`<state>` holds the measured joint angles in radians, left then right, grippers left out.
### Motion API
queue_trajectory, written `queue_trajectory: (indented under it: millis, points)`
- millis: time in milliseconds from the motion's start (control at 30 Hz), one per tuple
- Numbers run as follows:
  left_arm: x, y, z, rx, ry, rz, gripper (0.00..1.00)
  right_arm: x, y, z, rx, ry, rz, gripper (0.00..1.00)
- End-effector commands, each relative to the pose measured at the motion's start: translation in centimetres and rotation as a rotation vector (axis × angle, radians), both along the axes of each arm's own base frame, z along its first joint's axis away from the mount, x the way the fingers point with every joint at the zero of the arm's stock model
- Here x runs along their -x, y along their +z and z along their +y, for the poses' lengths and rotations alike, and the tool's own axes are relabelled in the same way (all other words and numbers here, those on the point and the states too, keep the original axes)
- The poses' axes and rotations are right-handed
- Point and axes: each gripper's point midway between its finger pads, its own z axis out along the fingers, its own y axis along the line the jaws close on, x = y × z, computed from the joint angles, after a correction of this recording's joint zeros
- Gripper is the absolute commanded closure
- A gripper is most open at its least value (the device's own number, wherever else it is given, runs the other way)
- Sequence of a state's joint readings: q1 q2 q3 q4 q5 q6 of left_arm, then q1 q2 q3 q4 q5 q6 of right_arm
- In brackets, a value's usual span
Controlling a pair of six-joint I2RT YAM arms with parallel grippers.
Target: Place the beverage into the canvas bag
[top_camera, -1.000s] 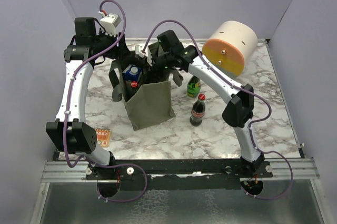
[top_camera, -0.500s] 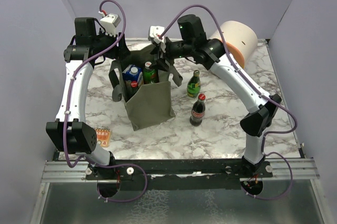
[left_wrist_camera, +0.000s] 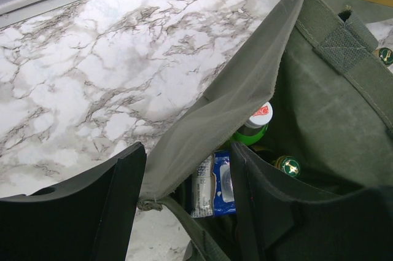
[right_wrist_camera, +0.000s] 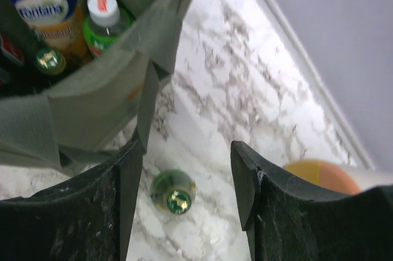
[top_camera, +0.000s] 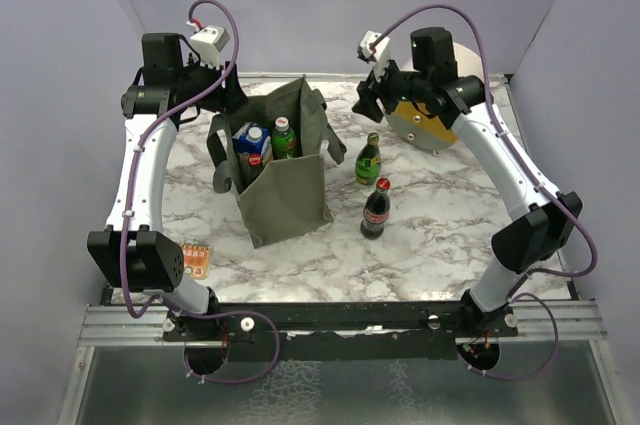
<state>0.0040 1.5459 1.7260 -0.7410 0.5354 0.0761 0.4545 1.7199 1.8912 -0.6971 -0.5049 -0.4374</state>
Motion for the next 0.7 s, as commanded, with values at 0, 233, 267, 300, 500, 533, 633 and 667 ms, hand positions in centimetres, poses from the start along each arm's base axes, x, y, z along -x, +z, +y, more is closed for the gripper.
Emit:
queue_trajectory:
  millis: [0,233,267,300,500,533,633,667]
  points:
    - [0.2,0.9,-1.1,0.034,-0.037,-0.016,0.41,0.7,-2.5,-2.7,0.041,-0.078,0.046,0.41]
    - [0.2,1.0,-1.1,0.031,-0.038,-0.022,0.41,1.4,-9.6,-4.6,0.134,-0.095,0.171,0.39]
    - [0.2,1.1,-1.1,0.03,-0.037,-0.024,0.41,1.4,-10.3,-4.7,0.144,-0.094,0.182,0.39]
    - [0.2,1.0,-1.1,0.029,-0.035,-0.023,0.41,1.4,-11.0,-4.7,0.154,-0.087,0.194,0.38]
    - [0.0,1.1,-0.9,0.022,-0.027,-0.026,0.42,1.0,-14.0,-4.5,0.191,-0.073,0.247,0.37]
    - [0.0,1.2,-0.8,0.018,-0.024,-0.029,0.43,0.9,-14.2,-4.6,0.194,-0.074,0.248,0.37]
    - [0.0,1.1,-0.5,0.002,-0.013,-0.032,0.46,0.7,-15.0,-4.4,0.199,-0.07,0.261,0.38]
    - [0.1,1.1,-0.4,-0.005,-0.011,-0.032,0.46,0.7,-15.2,-4.4,0.2,-0.069,0.266,0.38]
